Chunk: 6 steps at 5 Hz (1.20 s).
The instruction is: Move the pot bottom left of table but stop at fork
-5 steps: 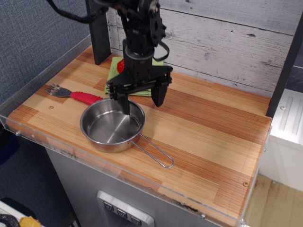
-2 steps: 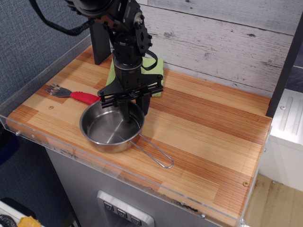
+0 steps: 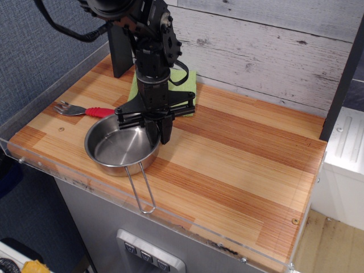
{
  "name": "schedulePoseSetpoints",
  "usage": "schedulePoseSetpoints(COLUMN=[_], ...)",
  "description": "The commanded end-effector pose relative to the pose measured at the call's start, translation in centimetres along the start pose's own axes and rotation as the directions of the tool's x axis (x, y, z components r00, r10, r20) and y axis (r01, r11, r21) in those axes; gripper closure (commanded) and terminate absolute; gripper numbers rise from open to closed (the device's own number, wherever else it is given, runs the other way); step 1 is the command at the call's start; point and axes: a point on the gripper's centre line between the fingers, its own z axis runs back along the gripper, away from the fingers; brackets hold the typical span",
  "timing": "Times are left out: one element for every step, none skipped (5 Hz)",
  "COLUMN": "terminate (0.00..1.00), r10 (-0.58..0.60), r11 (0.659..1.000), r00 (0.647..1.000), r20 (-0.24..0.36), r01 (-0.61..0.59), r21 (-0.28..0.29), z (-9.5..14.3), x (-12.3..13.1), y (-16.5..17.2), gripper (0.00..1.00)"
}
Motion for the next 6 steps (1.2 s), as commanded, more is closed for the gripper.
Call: schedulePoseSetpoints(terminate=[0.0,0.0,0.0,0.0,0.0,0.0], r10=[-0.011,-0.026,-0.062,-0.106,-0.172,-0.259], r11=[0.998,0.997,0.992,0.981,0.963,0.94], r00=[0.997,0.995,0.989,0.981,0.965,0.946], r20=[0.07,0.095,0.131,0.165,0.199,0.193], r01=[0.016,0.033,0.076,0.13,0.207,0.293], r21=[-0.062,-0.074,-0.101,-0.145,-0.17,-0.176], z=[4.0,5.4,7.1,8.6,9.4,8.9], x=[1.0,1.0,1.1,1.3,2.0,1.8], y=[-1.4,-2.5,-4.8,-7.7,-10.9,-13.5], gripper=[1.0,1.0,1.0,1.0,1.0,1.0])
